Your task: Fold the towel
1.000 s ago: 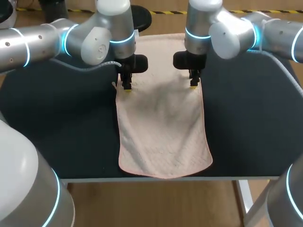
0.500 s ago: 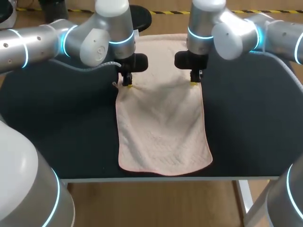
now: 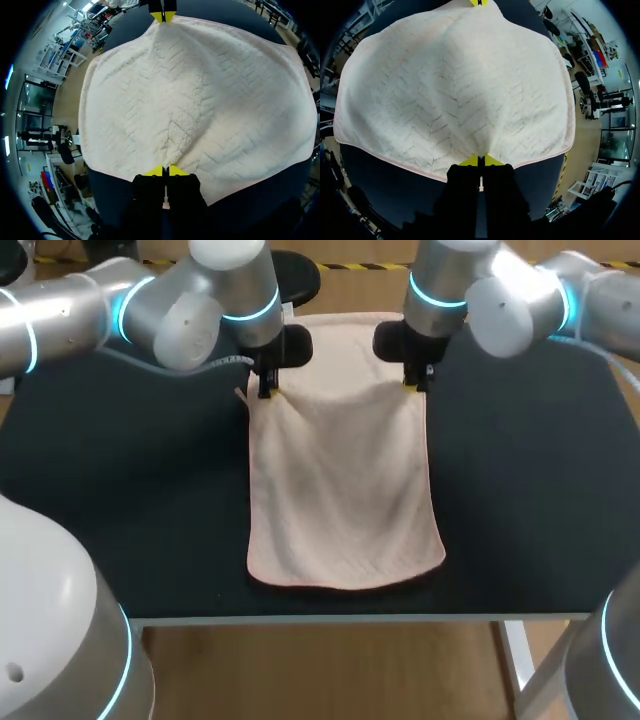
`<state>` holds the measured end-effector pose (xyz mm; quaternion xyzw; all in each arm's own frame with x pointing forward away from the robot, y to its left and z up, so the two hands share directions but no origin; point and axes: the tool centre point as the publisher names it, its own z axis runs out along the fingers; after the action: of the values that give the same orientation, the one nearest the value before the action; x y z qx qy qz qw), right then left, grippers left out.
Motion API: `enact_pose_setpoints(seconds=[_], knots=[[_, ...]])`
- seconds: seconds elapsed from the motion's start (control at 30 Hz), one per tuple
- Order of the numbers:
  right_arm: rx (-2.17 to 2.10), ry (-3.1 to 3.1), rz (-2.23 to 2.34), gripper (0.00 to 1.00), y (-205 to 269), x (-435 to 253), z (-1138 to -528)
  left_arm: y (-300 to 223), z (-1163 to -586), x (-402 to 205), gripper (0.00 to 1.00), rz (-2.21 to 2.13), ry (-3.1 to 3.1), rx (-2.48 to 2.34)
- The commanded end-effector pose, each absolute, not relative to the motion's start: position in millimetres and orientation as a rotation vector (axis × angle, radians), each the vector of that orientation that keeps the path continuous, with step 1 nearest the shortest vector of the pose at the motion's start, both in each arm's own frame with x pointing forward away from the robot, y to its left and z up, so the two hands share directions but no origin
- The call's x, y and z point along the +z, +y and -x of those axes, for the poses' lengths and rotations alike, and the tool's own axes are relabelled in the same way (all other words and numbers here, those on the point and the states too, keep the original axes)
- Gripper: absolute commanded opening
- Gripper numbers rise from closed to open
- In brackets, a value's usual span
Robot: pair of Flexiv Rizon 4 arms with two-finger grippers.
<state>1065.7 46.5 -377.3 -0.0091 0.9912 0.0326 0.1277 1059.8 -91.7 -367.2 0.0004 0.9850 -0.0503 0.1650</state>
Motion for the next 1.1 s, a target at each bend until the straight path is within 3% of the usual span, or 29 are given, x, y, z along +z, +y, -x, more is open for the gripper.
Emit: enact_pose_setpoints(seconds=[0.03, 1.1], knots=[[0.124, 2.811, 0.057, 0.0, 37, -325, -1056, -81, -1048, -308, 0.0, 0.012, 2.71, -0.117], [0.159, 2.222, 0.23, 0.0, 50, -63, -1170, -83, -1171, -58, 0.0, 0.114, 2.105, 0.009]])
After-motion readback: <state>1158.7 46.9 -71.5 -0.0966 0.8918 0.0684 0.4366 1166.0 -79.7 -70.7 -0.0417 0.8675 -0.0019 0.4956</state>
